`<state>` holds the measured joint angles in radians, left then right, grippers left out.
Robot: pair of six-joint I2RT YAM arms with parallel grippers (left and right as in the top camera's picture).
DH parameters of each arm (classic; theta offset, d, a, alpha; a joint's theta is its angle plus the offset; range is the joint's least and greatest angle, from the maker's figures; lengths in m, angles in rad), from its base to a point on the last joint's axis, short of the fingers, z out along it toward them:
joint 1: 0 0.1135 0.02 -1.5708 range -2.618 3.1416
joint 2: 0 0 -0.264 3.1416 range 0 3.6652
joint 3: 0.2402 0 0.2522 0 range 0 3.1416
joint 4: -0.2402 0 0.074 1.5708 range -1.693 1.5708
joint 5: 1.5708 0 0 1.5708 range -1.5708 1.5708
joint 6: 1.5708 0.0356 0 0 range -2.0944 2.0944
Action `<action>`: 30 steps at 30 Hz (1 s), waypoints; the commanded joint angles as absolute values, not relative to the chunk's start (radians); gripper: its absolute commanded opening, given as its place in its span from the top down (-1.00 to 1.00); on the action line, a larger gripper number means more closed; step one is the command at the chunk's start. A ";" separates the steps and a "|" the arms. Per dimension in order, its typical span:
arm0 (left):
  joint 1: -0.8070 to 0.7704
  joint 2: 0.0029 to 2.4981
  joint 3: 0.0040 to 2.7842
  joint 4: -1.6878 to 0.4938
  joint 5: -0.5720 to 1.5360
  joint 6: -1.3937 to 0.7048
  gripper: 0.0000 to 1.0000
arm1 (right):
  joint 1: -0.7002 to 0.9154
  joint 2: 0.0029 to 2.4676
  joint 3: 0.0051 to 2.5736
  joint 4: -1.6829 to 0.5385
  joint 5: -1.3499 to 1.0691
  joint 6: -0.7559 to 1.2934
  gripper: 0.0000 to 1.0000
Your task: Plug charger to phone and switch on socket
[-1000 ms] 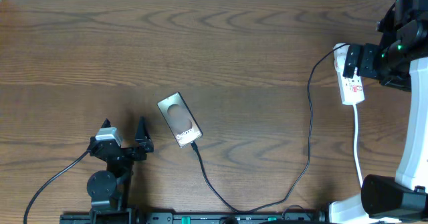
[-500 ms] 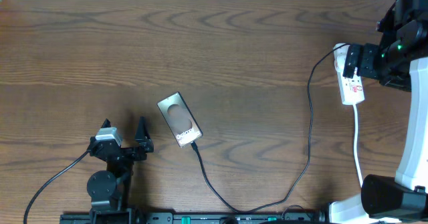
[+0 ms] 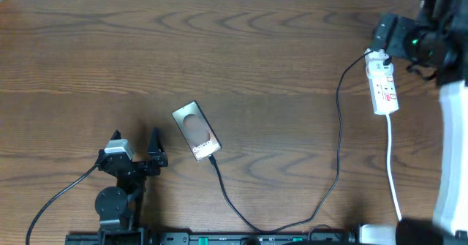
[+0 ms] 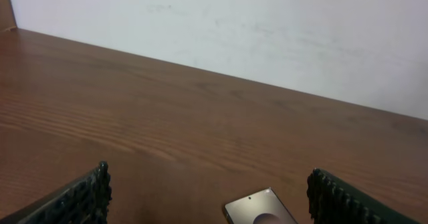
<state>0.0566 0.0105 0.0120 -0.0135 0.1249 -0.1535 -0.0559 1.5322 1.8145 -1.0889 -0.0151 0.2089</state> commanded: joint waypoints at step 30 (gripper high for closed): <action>0.060 0.004 0.004 -0.060 0.142 -0.154 -0.82 | 0.080 0.361 0.082 0.348 0.035 0.129 -0.98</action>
<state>0.0566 0.0101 0.0135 -0.0154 0.1249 -0.1570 0.0753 0.4217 0.1295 0.3492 0.0177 0.1806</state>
